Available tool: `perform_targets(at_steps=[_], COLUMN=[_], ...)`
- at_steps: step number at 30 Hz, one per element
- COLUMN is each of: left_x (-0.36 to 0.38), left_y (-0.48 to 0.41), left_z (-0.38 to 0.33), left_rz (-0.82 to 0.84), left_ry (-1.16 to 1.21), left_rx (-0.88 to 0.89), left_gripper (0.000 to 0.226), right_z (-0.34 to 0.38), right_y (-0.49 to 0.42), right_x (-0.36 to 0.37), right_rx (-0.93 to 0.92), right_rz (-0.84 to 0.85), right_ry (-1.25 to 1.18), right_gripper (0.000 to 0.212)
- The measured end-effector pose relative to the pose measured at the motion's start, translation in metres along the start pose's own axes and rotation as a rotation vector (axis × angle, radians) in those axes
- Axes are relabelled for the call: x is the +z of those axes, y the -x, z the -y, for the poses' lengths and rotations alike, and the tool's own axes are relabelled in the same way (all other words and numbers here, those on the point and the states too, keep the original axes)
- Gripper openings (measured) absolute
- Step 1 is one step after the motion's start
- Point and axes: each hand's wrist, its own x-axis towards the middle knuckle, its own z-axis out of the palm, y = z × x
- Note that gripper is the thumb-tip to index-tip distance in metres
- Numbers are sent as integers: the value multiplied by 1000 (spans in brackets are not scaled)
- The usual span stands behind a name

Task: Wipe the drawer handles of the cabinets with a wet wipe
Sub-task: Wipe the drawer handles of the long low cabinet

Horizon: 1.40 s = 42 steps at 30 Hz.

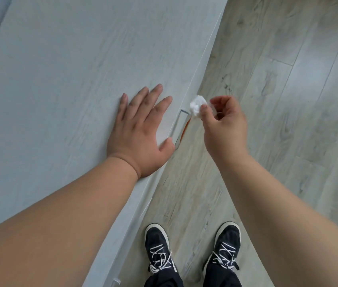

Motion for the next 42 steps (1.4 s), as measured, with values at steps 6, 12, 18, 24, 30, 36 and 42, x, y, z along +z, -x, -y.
perform_targets(at_steps=[6,12,18,24,30,36,42], left_x=[2,2,2,2,3,3,4], left_y=[-1,0,-1,-1,-1,-1,-1], left_z=[0,1,0,1,0,0,1], left_rz=[-29,-25,-39,-27,-28,-41,-49], left_ry=[10,-1,-5,0,5,9,11], left_rx=[12,10,15,12,14,15,13], left_gripper=[85,85,84,85,84,82,82], right_z=[4,-10,1,-3,-3,-3,-7], right_y=[-22,-19,-28,-22,-21,-16,-18], right_x=[18,13,22,14,18,21,16], right_rx=[-112,-130,-119,-71,-106,-108,-94], right_rz=[220,240,212,234,216,158,186], right_ry=[105,239,223,232,266,278,291], right_gripper=[15,8,9,10,8,9,13])
